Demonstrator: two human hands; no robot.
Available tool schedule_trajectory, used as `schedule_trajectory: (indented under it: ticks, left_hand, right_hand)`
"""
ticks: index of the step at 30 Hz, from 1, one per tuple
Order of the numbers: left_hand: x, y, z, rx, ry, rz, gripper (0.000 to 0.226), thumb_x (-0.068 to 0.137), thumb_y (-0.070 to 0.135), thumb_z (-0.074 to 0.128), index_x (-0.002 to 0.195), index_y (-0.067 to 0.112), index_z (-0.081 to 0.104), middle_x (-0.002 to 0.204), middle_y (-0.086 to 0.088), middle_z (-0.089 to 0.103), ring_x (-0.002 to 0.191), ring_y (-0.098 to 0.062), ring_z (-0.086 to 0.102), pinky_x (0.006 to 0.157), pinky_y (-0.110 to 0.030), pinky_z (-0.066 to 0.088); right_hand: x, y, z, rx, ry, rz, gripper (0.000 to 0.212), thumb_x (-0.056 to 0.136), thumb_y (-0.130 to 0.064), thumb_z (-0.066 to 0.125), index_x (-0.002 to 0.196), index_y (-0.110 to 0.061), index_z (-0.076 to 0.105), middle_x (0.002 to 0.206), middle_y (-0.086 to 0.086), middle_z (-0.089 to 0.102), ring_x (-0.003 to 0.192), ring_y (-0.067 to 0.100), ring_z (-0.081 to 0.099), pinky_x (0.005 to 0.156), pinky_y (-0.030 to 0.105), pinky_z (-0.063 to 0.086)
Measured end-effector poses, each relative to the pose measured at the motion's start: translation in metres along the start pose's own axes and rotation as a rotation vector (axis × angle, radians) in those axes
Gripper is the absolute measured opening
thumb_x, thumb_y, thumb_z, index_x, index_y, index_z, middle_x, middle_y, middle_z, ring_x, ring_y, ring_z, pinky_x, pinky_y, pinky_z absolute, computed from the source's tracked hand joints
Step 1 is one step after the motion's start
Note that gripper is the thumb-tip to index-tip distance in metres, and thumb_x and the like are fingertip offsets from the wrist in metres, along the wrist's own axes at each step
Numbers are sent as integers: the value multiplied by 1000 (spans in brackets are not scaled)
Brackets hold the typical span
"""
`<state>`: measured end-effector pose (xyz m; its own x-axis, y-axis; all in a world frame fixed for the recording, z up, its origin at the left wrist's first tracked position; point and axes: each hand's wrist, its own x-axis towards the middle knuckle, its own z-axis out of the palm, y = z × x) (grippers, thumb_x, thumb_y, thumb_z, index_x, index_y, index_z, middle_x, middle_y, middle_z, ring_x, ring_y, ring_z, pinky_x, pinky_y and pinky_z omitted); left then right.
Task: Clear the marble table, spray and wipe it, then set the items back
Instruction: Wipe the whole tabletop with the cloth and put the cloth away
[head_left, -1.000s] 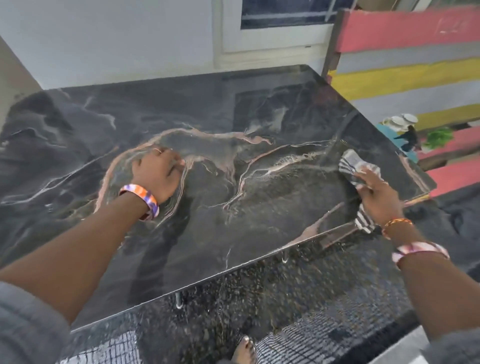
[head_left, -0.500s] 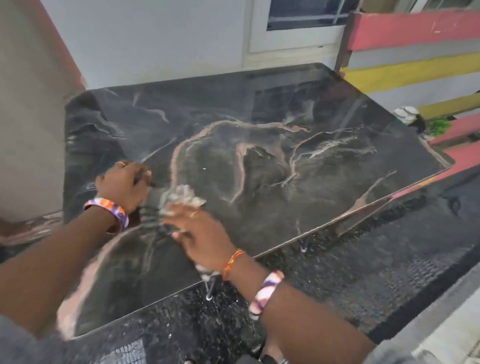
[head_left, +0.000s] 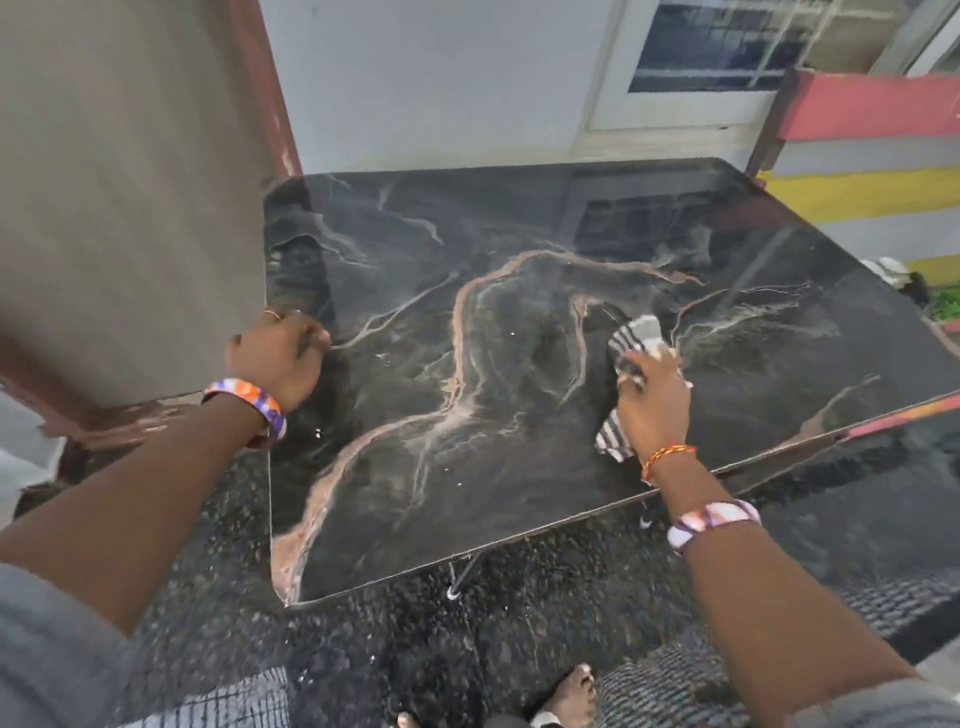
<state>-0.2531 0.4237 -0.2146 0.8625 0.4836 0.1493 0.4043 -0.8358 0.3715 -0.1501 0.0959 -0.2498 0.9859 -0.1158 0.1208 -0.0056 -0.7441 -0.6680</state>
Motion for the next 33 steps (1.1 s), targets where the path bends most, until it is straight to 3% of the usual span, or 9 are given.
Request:
schedule_trajectory:
  ticks: [3, 6, 14, 16, 18, 23, 26, 29, 33]
  left_hand:
    - [-5, -17, -6, -15, 14, -39, 25, 91, 22, 49, 106, 9, 65, 121, -19, 57, 112, -40, 53, 97, -45, 39]
    - [-13, -40, -12, -10, 14, -93, 24, 91, 21, 50, 104, 8, 66, 121, -19, 57, 111, -42, 53, 96, -45, 40]
    - [-41, -79, -28, -35, -63, -121, 26, 93, 14, 48, 100, -2, 67, 105, -27, 67, 102, -42, 58, 86, -39, 43]
    - [-46, -87, -35, -41, -66, -176, 28, 93, 16, 47, 103, -1, 67, 106, -27, 67, 103, -42, 58, 85, -38, 43]
    - [-48, -90, -43, -37, -80, -229, 29, 93, 17, 47, 108, 1, 66, 111, -27, 66, 108, -43, 57, 88, -39, 43]
    - [-43, -93, -58, -59, -105, -250, 29, 94, 18, 48, 107, 0, 66, 112, -26, 65, 110, -41, 56, 90, -37, 41]
    - [-29, -89, -58, -91, -118, -232, 30, 94, 20, 48, 104, -1, 67, 109, -25, 67, 108, -40, 57, 93, -39, 42]
    - [-15, -74, -51, -134, -132, -229, 30, 94, 24, 47, 104, 2, 66, 99, -22, 67, 103, -39, 58, 88, -37, 43]
    - [-6, -51, -34, -174, -108, -167, 29, 94, 20, 47, 107, 1, 65, 110, -23, 66, 105, -38, 57, 89, -35, 43]
  right_hand:
    - [11, 0, 23, -176, -28, -56, 40, 85, -10, 52, 126, -11, 53, 148, 24, 31, 133, 40, 34, 112, 43, 26]
    - [22, -29, 45, -149, -144, -244, 40, 86, -6, 50, 126, -11, 54, 147, 23, 35, 135, 37, 35, 111, 38, 27]
    - [-88, -133, 93, 74, -731, -806, 41, 88, -8, 54, 124, -27, 58, 151, -3, 33, 137, 17, 35, 112, 31, 26]
    - [-131, -141, 92, 122, -863, -890, 40, 89, -7, 53, 124, -25, 59, 151, -6, 32, 131, -2, 35, 105, 23, 25]
    - [-169, -144, 93, 204, -989, -898, 37, 88, -3, 52, 120, -20, 62, 147, -4, 41, 104, -24, 41, 92, 11, 35]
    - [-192, -153, 84, 517, -1358, -501, 32, 90, 6, 47, 120, 4, 58, 137, 12, 52, 122, 9, 47, 96, 4, 35]
    - [-168, -152, 56, 746, -1298, -326, 35, 92, 1, 48, 126, 6, 51, 137, 15, 52, 123, 13, 49, 95, 7, 40]
    - [-120, -133, 26, 905, -1030, -185, 34, 91, -2, 49, 124, -4, 57, 133, 5, 57, 124, 11, 52, 105, 26, 42]
    - [-69, -77, 8, 648, -595, -244, 31, 89, 1, 52, 111, -19, 64, 121, -14, 61, 115, -11, 52, 112, 43, 35]
